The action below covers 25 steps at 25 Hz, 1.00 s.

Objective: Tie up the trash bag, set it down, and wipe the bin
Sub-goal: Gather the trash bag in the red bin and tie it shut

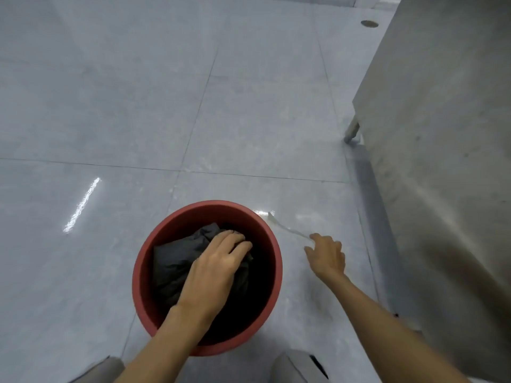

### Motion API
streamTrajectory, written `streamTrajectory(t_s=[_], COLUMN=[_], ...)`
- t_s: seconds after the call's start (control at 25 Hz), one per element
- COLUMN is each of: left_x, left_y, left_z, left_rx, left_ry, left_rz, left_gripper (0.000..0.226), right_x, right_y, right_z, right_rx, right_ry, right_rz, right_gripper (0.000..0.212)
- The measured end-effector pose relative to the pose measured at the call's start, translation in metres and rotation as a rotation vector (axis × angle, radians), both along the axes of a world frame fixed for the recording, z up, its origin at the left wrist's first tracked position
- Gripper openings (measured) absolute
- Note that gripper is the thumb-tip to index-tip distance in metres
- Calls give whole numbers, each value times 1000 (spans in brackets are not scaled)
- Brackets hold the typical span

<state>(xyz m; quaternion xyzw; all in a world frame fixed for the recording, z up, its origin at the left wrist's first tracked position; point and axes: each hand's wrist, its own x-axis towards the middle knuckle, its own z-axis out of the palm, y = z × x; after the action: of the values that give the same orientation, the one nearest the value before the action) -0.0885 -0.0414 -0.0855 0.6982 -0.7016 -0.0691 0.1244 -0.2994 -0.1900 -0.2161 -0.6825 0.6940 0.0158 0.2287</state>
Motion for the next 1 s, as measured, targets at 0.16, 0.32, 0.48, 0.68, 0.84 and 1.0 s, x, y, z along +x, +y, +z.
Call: streamTrajectory(t_s=[0.16, 0.32, 0.48, 0.68, 0.84, 1.0], left_x=[0, -1, 1, 12, 28, 39], left_y=[-1, -2, 4, 19, 35, 65], left_z=[-16, -15, 0, 59, 111, 138], left_rx=[-36, 22, 61, 42, 61, 117], left_ry=[39, 43, 37, -172, -389, -423], left_rz=[43, 113, 105, 8, -205, -262], left_gripper=[52, 60, 61, 55, 62, 54], right_x=[-1, -1, 9, 45, 79, 99], right_y=[-8, 1, -11, -26, 4, 68], right_z=[-50, -65, -13, 149, 271, 320], right_rx=[-42, 22, 115, -26, -114, -58], right_ry=[176, 284, -255, -528, -531, -762], right_rz=[-10, 30, -239, -89, 201, 197], right_gripper=[36, 31, 20, 21, 21, 14])
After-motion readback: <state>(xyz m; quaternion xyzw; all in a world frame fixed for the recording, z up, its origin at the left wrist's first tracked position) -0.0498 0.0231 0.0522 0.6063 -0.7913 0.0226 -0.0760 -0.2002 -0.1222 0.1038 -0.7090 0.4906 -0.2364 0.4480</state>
